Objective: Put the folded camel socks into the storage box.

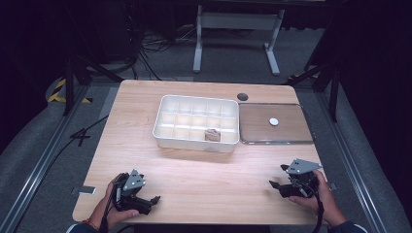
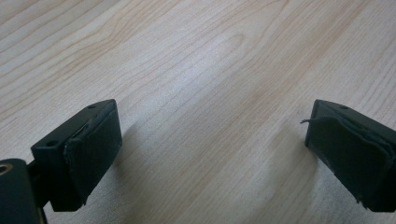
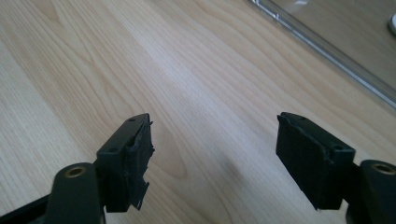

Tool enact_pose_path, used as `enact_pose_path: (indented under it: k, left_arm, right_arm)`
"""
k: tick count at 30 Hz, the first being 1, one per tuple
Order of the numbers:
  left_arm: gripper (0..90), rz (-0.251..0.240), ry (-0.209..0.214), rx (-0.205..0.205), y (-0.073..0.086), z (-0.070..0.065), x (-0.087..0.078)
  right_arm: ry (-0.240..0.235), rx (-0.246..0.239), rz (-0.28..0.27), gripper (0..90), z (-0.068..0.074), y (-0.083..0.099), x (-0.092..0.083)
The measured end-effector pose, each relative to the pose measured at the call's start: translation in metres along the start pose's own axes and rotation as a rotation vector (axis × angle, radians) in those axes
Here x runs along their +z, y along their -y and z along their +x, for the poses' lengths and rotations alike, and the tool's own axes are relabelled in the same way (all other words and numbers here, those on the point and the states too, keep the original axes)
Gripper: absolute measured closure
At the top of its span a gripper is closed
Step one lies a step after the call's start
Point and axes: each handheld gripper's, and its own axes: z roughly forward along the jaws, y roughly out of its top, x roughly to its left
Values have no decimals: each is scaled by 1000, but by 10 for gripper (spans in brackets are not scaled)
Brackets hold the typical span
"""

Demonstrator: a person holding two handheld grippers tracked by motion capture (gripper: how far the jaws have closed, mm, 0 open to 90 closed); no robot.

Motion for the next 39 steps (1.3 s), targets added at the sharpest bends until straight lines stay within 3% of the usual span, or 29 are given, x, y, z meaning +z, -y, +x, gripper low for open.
enact_pose_path:
  k: [4,6,8,9,11,15,31,39]
  left_arm:
    - [39,1,-1,1,0,0,0]
    - [39,1,-1,0,0,0,0]
    - [39,1,0,0,0,0,0]
    - [39,1,-1,1,0,0,0]
    - [39,1,0,1,0,0,0]
    - [36,0,7,0,0,0,1]
    - [26,5,-2,19,-2,2,1]
    - [15,2,6,10,-3,1,3]
  right_arm:
    - [-1,37,-8,255,-1,13,1]
    - [-13,85,-16,250,-2,21,1]
    - [1,91,-12,230,-1,28,3]
    - [-18,141,-50,223,-2,35,4]
    - [-21,165,-73,221,-3,39,4]
    - [3,180,-83,204,-2,40,5]
    - [-1,178,-81,198,-2,39,6]
    - [-1,179,-80,196,-2,39,6]
